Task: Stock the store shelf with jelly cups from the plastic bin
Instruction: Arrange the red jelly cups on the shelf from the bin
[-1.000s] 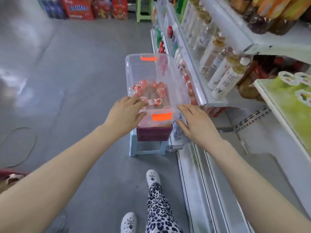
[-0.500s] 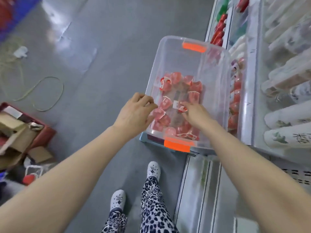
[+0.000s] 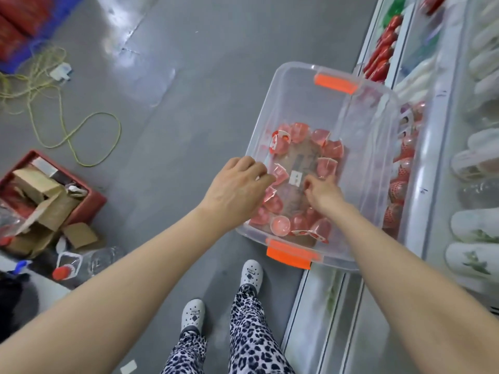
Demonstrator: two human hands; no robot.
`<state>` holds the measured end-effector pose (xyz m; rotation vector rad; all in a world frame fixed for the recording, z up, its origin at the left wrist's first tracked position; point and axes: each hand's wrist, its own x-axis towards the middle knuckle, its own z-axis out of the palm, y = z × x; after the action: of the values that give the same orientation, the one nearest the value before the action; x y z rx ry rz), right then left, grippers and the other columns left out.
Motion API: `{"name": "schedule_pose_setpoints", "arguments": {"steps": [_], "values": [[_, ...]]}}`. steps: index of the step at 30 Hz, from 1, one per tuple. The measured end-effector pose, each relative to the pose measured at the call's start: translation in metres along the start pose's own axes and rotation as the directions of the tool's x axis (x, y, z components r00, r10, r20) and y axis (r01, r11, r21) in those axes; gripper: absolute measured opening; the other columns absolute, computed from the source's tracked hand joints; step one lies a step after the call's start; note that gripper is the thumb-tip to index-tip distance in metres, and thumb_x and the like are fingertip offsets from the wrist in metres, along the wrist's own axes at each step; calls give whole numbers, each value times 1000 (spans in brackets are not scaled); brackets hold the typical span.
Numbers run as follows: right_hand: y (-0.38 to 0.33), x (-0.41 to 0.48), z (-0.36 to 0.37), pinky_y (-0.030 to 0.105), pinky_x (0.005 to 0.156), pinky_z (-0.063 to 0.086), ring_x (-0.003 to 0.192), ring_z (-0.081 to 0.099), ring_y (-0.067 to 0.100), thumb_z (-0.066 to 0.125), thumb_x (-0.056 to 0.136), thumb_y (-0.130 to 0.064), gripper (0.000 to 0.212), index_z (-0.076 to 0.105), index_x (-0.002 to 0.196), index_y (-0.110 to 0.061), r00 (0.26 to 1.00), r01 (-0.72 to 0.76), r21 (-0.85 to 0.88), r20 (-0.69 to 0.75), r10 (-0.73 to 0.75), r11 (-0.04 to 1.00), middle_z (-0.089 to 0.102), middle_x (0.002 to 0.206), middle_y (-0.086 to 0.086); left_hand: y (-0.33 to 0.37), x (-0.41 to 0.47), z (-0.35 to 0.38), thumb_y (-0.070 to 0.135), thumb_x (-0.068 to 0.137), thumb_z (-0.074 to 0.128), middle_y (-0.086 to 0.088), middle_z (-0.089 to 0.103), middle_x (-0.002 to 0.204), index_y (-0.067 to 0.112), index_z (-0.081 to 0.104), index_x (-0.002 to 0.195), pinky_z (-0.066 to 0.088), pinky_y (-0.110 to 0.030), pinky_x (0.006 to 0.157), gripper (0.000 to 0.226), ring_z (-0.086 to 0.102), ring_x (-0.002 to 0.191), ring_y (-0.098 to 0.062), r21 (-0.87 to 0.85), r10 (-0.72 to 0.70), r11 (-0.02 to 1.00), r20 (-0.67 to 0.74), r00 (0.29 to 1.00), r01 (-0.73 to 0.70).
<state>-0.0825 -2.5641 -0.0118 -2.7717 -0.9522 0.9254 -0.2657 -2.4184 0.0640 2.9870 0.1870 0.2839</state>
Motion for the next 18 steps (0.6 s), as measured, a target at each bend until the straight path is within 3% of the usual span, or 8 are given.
{"name": "schedule_pose_setpoints", "arguments": {"steps": [2,4,6,8,12,15,18], "values": [[-1,-15,-11,40,94,44,101,55,43,43,92,-19,26,59,113,-23,999,-8,65,-52,12,998,42,125,25,12,27,7,10,70,73,-5,63,94,13,68,99,50,-38,68,29,56,83,-29,-16,-9,1000,76,997,11],[2,-31,-21,42,93,46,96,55,42,44,94,-20,23,59,111,-23,994,-7,105,-112,19,994,40,122,20,24,56,25,7,78,67,-11,56,114,12,60,113,50,-40,81,36,51,101,-32,-52,-100,992,249,963,117],[5,-46,-25,44,93,45,97,53,42,44,98,-24,30,53,126,-27,990,-10,108,-140,25,994,38,120,17,33,80,47,8,87,56,-14,41,136,15,44,131,46,-41,93,46,42,122,-35,-29,-214,968,429,877,251],[4,-56,-24,46,94,45,100,53,41,42,98,-24,41,42,138,-31,992,-20,99,-119,32,995,39,121,16,33,95,71,7,91,53,-15,30,146,18,34,141,42,-41,98,55,37,130,-36,33,-325,931,526,786,363],[3,-56,-14,45,92,42,106,51,40,42,95,-25,54,26,145,-18,996,-71,89,-56,76,994,42,122,21,17,102,113,15,97,44,-16,46,132,13,44,135,41,-38,98,38,45,123,-33,106,-449,865,600,662,490],[6,-53,-8,44,92,40,109,49,39,41,96,-27,47,34,139,-10,995,-88,65,-50,91,994,49,121,24,10,101,126,17,98,45,-17,57,119,8,41,129,42,-39,77,32,55,113,-37,83,-436,867,603,668,491],[7,-53,-10,45,88,42,104,52,39,41,95,-28,40,39,131,-10,995,-75,57,-55,78,996,52,118,23,13,102,125,12,98,43,-20,56,115,5,36,127,38,-39,71,31,59,105,-41,47,-413,876,584,699,480]]}}
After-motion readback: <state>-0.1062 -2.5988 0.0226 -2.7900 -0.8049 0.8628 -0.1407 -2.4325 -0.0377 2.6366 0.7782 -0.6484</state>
